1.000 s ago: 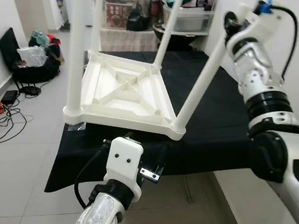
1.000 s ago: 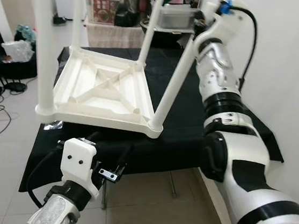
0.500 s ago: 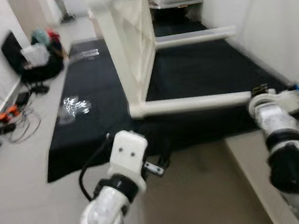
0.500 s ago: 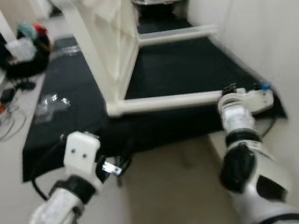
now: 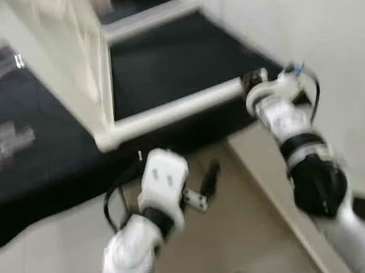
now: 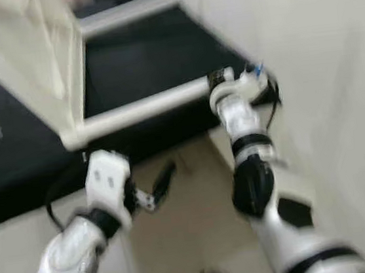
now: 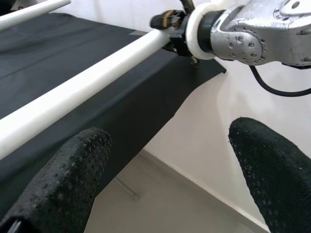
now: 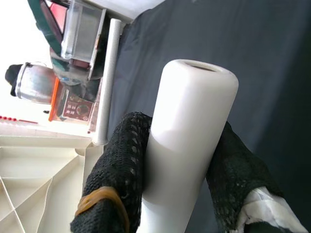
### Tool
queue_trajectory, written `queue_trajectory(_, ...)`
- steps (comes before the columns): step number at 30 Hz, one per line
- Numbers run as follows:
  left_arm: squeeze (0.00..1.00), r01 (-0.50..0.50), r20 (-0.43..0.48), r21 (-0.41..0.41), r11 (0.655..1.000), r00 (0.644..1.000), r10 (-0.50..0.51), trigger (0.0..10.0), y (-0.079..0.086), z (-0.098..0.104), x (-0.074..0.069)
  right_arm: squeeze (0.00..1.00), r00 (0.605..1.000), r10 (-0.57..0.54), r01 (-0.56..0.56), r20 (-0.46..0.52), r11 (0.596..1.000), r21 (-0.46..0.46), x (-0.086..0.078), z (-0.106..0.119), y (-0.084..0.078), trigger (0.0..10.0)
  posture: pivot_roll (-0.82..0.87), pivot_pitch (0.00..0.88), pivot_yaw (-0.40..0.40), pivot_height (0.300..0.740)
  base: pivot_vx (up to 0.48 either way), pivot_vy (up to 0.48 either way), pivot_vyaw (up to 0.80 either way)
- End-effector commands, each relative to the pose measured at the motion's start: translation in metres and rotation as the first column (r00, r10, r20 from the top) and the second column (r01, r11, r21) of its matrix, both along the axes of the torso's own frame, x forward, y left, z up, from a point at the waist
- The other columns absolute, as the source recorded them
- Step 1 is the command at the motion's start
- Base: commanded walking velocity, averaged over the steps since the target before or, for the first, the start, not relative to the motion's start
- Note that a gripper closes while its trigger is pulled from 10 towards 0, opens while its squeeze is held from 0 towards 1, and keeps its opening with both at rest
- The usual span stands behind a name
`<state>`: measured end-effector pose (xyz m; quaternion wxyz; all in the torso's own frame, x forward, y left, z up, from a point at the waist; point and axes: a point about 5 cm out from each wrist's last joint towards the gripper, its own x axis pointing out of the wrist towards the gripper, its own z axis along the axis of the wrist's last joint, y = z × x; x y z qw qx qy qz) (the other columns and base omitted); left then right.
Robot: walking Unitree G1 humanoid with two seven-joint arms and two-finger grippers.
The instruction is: Building children table
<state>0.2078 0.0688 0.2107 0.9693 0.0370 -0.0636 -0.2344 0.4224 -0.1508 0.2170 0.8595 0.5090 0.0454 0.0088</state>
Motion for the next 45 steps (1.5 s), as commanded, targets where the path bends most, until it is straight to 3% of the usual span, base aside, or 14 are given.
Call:
queue_trajectory(1, 0.0, -0.006, -0.008, 0.003, 1.0, 1.0, 0.006, 10.0, 0.001, -0.001, -0.001, 0.0, 0.973, 0.113, -0.157, -0.2, 0.964, -0.216, -0.011, -0.045, 0.023, 10.0, 0.12, 0.201, -0.072, 0.74, 0.0, 0.0, 0.0)
queue_trajectory(5, 0.0, -0.023, -0.011, 0.013, 1.0, 1.0, 0.023, 10.0, 0.003, -0.002, 0.0, 0.0, 0.977, 0.155, -0.182, -0.146, 0.965, -0.19, -0.008, -0.033, 0.038, 10.0, 0.12, 0.206, -0.08, 0.74, 0.0, 0.0, 0.0)
queue_trajectory(10, 0.0, -0.048, -0.015, 0.023, 0.999, 0.999, 0.049, 10.0, 0.007, -0.002, 0.003, 0.0, 0.977, 0.186, -0.202, -0.102, 0.964, -0.174, -0.006, -0.023, 0.046, 10.0, 0.12, 0.208, -0.08, 0.74, 0.0, 0.0, 0.0)
queue_trajectory(14, 0.0, -0.103, 0.006, 0.025, 0.994, 0.995, 0.103, 10.0, 0.019, 0.0, 0.015, 0.0, 0.961, 0.277, -0.272, 0.01, 0.95, -0.155, -0.004, -0.002, 0.063, 10.0, 0.11, 0.205, -0.077, 0.74, 0.063, 0.0, 0.0)
queue_trajectory(21, 0.0, -0.1, 0.012, 0.034, 0.994, 0.995, 0.1, 10.0, 0.02, -0.001, 0.016, 0.0, 0.943, 0.332, -0.321, 0.034, 0.93, -0.18, -0.005, 0.002, 0.075, 10.0, 0.11, 0.196, -0.077, 0.74, 0.276, 0.0, 0.0)
queue_trajectory(33, 0.0, -0.099, 0.003, 0.035, 0.994, 0.995, 0.099, 10.0, 0.018, -0.003, 0.016, 0.0, 0.937, 0.35, -0.339, 0.01, 0.915, -0.217, -0.006, -0.001, 0.077, 10.0, 0.1, 0.18, -0.079, 0.74, 0.301, 0.0, 0.0)
queue_trajectory(45, 0.0, -0.126, -0.018, 0.023, 0.992, 0.992, 0.126, 10.0, 0.021, -0.006, 0.019, 0.0, 0.926, 0.368, -0.376, -0.086, 0.881, -0.287, -0.011, -0.022, 0.08, 10.0, 0.1, 0.179, -0.083, 0.74, 0.0, 0.0, 0.0)
